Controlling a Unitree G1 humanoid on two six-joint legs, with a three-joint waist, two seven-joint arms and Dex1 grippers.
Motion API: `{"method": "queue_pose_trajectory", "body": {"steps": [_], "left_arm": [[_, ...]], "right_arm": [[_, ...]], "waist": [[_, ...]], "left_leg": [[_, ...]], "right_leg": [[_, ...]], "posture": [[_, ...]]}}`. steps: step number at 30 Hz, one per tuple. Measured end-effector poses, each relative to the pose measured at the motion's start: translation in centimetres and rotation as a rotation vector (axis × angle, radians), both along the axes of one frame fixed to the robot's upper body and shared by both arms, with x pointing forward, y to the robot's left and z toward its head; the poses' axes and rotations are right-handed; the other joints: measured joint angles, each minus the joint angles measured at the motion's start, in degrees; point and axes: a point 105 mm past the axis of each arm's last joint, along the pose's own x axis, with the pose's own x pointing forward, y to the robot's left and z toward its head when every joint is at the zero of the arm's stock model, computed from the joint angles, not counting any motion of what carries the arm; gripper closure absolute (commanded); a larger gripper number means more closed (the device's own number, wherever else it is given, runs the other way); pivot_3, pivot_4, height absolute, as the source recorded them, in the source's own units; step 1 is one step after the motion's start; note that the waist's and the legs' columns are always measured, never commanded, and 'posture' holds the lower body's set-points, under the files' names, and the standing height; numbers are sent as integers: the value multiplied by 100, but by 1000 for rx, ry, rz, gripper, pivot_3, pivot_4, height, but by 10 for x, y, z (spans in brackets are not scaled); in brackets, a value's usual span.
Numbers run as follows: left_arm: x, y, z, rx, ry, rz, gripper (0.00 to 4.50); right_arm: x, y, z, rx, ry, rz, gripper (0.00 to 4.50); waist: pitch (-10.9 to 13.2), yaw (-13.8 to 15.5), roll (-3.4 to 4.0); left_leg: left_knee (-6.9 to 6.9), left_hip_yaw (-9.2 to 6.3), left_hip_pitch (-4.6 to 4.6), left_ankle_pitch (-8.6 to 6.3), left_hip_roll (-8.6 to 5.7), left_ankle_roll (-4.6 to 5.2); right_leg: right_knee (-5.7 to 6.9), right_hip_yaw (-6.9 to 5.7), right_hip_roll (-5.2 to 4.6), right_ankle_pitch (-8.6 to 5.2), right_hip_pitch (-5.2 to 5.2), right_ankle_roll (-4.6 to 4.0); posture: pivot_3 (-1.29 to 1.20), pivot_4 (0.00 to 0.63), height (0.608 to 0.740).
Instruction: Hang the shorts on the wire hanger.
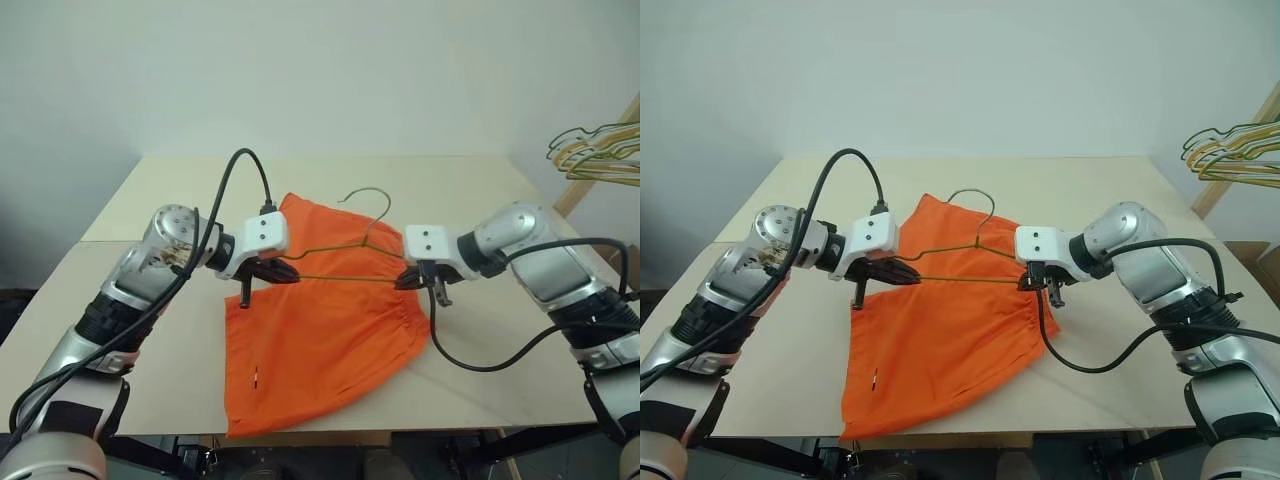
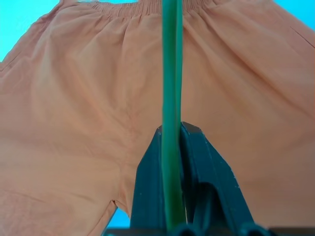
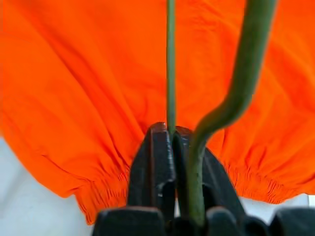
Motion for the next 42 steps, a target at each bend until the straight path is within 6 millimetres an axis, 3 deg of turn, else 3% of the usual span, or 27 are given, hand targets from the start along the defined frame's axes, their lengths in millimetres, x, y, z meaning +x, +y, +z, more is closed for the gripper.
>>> {"method": "queue_pose_trajectory", "body": {"steps": [7, 12, 14, 18, 23, 31, 42], "left_arm": [[-6, 4, 2, -79, -41, -114, 2237], [21, 41, 7, -127, -68, 68, 469], [23, 50, 11, -144, -83, 95, 23], [7, 49, 19, -302, -106, 61, 23], [-18, 28, 19, -326, -26, 4, 23], [-26, 12, 23, -359, -27, -10, 23], [-34, 15, 18, -347, -1, -12, 23]], "right_arm": [[-18, -14, -8, 67, 77, -67, 4500], [-45, -68, -33, 135, 220, -357, 4500], [-54, -89, -47, 163, 269, -510, 4500], [-63, -130, -59, 267, 334, -920, 4500], [-72, -143, -62, 368, 465, -1206, 4500], [-83, -128, -75, 382, 711, -1235, 4500], [-114, -143, -89, 345, 831, -1294, 4500]], "waist": [[0, 67, 0], [-2, 163, -3], [-3, 216, -4], [-10, 223, 8], [-22, 246, 11], [-29, 246, 16], [-30, 388, 15]], "left_leg": [[1, 0, -2, 0, 0, 0], [6, 1, -8, -2, -2, 4], [7, 2, -9, -2, -1, 4], [7, 9, -9, 0, 2, 0], [8, 7, -3, -2, 2, 4], [4, 7, 3, -7, -3, 12], [5, 7, 28, -26, -1, 45]], "right_leg": [[0, -3, -2, 0, -2, 0], [-3, -7, -3, 1, 1, 2], [-4, -6, -2, 1, -1, 2], [4, 6, -3, 1, -9, 1], [-4, 8, 0, 2, 0, 1], [-12, 10, 4, 2, 7, 1], [-26, 9, 5, 2, 43, 3]], "posture": [[-114, 0, 740], [-100, 0, 740], [-95, 0, 740], [-97, 0, 740], [-106, 0, 740], [-75, 0, 740], [-63, 0, 740]]}}
